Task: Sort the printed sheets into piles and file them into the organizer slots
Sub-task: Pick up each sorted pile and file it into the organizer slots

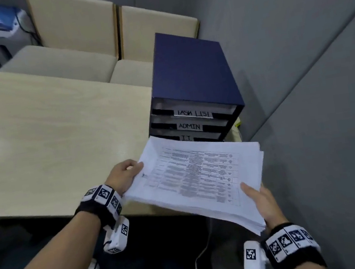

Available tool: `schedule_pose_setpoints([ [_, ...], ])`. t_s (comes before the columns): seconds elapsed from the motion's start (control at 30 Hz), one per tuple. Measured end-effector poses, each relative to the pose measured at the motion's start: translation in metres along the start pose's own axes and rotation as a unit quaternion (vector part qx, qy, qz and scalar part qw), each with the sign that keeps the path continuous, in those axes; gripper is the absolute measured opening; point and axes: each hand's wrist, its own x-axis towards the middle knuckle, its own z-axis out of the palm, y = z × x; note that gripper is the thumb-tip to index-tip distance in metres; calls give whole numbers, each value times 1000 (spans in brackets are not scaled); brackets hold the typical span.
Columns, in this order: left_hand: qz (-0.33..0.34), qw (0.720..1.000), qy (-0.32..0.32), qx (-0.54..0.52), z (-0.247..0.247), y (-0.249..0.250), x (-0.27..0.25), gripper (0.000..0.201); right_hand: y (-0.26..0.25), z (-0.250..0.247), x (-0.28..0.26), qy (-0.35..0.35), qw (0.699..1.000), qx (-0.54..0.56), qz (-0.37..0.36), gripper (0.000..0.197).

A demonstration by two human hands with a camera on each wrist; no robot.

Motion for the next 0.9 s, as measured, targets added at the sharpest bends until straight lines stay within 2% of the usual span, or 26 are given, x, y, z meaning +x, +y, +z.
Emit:
schedule_pose_setpoints([
  [0.07, -22, 1000, -12, -9, 11, 3, 0, 26, 1, -14, 1, 37, 998, 47, -3, 33],
  [0.13, -40, 999, -21, -29, 12, -3, 0, 29, 5, -22, 3, 70, 994, 87, -10, 31],
  [0.27, -83, 995, 38, -34, 7, -39, -11, 32, 20, -15, 5, 123, 982, 144, -14, 28],
  [0.47, -137, 987, 75, -31, -15, -118, -43, 22, 33, 31, 11, 135, 963, 231, 20, 29],
  [0.63, -199, 972, 118, -37, -42, -163, -72, 29, 25, 76, 29, 173, 950, 261, 18, 22],
  [0.73, -219, 964, 150, -14, -52, -183, -96, 36, 23, 107, 49, 197, 950, 239, 22, 25],
  [0.8, -243, 957, 161, -10, -60, -202, -112, 37, 23, 128, 58, 186, 957, 220, 39, 27],
  [0.9, -294, 940, 174, 15, -77, -230, -138, 39, 14, 156, 75, 108, 973, 194, 68, 19],
])
